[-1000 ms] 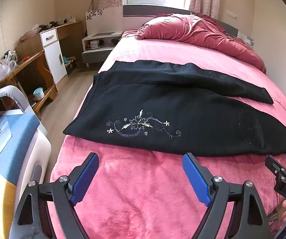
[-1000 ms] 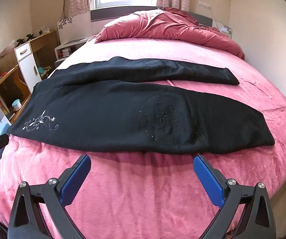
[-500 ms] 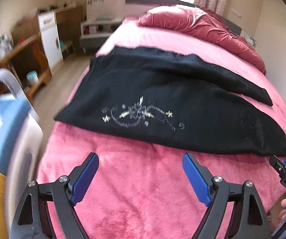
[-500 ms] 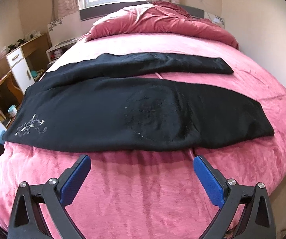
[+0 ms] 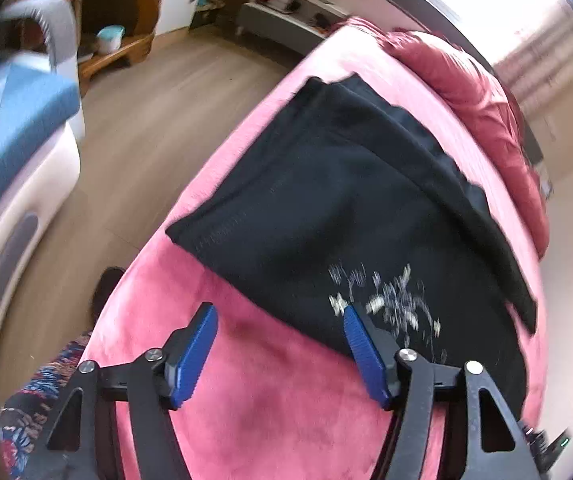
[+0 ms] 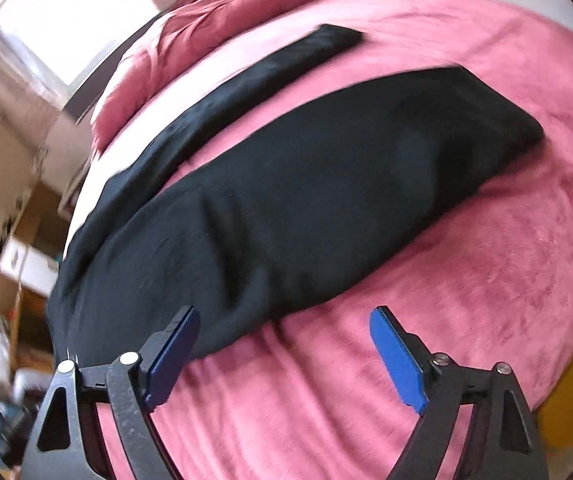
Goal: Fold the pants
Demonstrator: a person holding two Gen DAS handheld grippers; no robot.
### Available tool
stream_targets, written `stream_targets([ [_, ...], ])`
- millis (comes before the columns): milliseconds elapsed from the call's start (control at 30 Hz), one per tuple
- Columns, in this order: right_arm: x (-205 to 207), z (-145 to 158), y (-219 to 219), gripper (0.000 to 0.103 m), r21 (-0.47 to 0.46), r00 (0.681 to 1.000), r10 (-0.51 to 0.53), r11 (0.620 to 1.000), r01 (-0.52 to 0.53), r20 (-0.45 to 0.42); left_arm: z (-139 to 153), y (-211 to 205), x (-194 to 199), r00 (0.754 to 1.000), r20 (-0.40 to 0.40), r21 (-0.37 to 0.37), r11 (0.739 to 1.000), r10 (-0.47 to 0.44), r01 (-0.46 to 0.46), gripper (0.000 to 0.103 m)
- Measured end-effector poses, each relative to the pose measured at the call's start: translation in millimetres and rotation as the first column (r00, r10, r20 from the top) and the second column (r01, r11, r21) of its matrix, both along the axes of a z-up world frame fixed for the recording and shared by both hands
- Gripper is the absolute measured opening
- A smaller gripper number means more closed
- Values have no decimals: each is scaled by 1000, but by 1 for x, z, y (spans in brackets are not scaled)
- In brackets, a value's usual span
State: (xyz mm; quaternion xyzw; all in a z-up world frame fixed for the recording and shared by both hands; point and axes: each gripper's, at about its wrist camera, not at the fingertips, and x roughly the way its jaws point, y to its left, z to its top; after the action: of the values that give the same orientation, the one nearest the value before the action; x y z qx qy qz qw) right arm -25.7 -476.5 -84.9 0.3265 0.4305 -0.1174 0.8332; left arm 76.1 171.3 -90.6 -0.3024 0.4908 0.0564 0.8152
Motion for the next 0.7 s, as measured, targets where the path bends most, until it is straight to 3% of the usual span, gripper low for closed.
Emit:
stream_targets([
  [167, 7, -13, -32, 76, 84, 998, -68, 994, 68, -2, -16, 9, 17, 999, -35, -66, 997, 42, -44, 54],
  [300, 9, -21, -46, 71, 121, 994, -111, 987, 110, -3, -18, 2, 25, 999, -22, -39, 998, 38, -39, 48],
  [467, 17, -25, -65, 58, 127, 987, -158, 979, 158, -9, -16, -1, 32, 1000, 12, -14, 1000, 18, -18, 16],
  [567, 20, -28, -74, 44, 131, 985, -173, 976, 173, -13, -10, -3, 33, 1000, 30, 13, 1000, -3, 2, 12],
  [633, 25, -26, -78, 17, 112, 985, -169, 979, 170, -18, -3, -4, 30, 999, 52, 22, 1000, -4, 3, 11],
  [700, 29, -22, -77, 14, 78, 989, -144, 986, 146, -28, 8, -3, 25, 997, 82, 21, 1000, -3, 1, 11],
])
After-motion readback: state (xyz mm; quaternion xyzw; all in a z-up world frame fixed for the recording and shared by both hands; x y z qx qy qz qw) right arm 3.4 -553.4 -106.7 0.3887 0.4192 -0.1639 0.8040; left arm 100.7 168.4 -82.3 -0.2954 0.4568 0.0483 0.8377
